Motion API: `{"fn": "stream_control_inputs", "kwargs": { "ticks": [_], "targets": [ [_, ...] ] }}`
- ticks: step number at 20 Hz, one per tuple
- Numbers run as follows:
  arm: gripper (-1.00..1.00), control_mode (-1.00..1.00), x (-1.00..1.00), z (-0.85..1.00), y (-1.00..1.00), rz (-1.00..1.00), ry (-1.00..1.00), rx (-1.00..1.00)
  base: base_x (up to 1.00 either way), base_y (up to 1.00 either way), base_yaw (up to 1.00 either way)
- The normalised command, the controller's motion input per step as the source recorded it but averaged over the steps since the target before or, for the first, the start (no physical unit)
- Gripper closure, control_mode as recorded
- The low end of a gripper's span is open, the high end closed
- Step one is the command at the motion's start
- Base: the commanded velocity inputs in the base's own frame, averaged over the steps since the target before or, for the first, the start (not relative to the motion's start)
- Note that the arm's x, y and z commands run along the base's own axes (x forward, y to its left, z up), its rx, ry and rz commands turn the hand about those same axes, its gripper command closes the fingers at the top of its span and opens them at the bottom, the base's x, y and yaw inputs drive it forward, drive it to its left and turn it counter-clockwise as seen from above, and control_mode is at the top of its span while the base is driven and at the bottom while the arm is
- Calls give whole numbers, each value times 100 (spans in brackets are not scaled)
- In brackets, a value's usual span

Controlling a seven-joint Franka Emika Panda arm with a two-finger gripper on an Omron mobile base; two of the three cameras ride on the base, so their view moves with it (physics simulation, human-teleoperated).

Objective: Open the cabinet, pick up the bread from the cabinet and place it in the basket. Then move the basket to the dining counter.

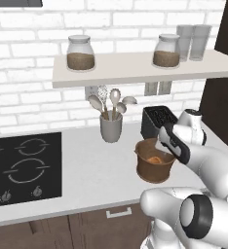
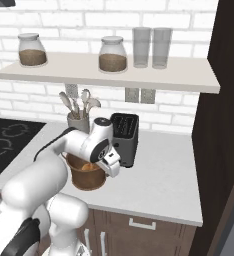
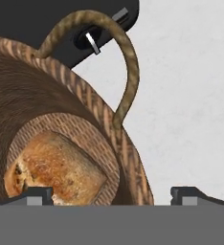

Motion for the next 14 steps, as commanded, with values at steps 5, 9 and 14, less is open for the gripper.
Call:
{"fn": "stream_control_inputs", "kwargs": {
  "ticks": [5,9,14],
  "targets": [
    [100,-100,0,-20,2,0,0,0,0,0,0],
    [100,-100,0,-21,15,0,0,0,0,0,0],
    [100,-100,-14,3,33,-5,0,0,0,0,0]
  ]
}}
